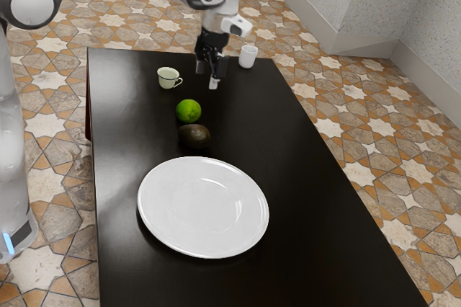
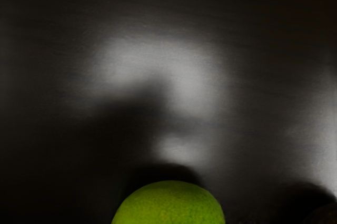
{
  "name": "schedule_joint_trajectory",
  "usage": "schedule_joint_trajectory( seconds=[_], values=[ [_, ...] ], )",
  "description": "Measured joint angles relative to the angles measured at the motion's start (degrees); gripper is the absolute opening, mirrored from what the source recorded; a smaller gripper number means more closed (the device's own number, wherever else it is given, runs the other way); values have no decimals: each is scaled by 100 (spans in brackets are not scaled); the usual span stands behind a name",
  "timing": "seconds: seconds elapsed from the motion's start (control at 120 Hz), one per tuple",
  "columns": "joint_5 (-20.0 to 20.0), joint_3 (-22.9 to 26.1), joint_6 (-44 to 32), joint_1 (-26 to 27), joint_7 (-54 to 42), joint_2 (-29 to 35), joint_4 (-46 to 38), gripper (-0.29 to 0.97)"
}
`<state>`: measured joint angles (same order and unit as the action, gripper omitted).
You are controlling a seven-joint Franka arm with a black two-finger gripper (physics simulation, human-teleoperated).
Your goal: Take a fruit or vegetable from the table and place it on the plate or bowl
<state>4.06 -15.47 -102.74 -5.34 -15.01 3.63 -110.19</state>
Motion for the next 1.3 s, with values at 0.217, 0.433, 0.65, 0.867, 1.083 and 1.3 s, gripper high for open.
schedule_joint_trajectory(
  seconds=[0.217,0.433,0.65,0.867,1.083,1.3],
  values=[
    [6,6,-273,-88,-1364,-11,-200,68],
    [26,16,-377,27,-2602,-10,-242,68],
    [17,4,-589,62,-3532,427,-1071,68],
    [-193,0,-742,20,-4232,424,-1274,68],
    [-227,0,-889,-76,-4718,408,-1341,68],
    [-168,0,-1079,-33,-5054,89,-1344,68]
  ],
)
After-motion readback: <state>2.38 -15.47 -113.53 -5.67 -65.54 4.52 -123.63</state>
